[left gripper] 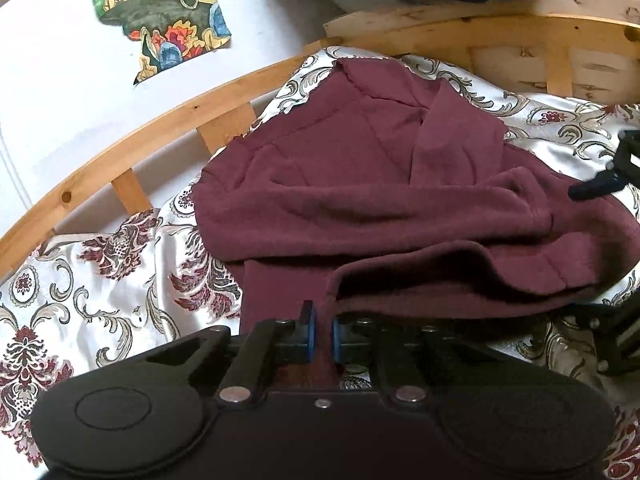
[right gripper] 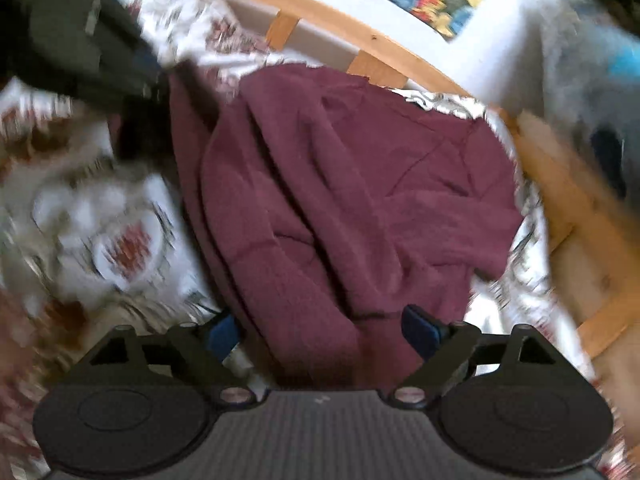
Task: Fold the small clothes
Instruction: 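Lift the hem with both grippers and carry it over toward the collar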
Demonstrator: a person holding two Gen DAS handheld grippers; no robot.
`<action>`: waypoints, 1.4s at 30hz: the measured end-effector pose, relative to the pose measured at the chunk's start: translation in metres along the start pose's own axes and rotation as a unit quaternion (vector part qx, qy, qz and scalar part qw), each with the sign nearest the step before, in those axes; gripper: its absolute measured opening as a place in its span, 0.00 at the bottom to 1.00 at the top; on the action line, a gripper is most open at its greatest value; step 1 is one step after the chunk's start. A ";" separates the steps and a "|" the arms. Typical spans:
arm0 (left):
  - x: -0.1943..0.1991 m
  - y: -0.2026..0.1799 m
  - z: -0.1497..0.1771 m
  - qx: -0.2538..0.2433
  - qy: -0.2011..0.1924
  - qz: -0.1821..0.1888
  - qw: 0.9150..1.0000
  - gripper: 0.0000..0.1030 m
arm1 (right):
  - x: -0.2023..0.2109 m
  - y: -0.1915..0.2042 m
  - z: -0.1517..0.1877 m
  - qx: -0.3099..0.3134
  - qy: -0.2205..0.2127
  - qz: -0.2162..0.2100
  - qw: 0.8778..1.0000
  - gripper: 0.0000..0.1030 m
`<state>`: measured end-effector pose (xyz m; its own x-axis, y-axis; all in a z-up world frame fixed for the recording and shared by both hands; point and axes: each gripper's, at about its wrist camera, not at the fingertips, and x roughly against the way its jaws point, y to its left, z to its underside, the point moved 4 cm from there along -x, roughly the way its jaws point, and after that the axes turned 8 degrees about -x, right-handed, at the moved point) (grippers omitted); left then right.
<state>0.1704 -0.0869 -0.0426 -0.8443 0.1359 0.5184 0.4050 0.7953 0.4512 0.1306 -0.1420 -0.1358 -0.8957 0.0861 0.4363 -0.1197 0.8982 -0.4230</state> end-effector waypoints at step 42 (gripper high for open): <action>0.034 -0.003 0.023 -0.104 0.000 -0.114 0.988 0.05 | 0.031 -0.029 0.000 -0.048 0.003 0.012 0.999 0.07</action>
<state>0.1327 -0.0712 -0.0430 -0.9217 -0.0337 0.3865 0.2673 0.6669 0.6955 0.1060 -0.1657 -0.1102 -0.8956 0.1102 0.4310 -0.0566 0.9328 -0.3560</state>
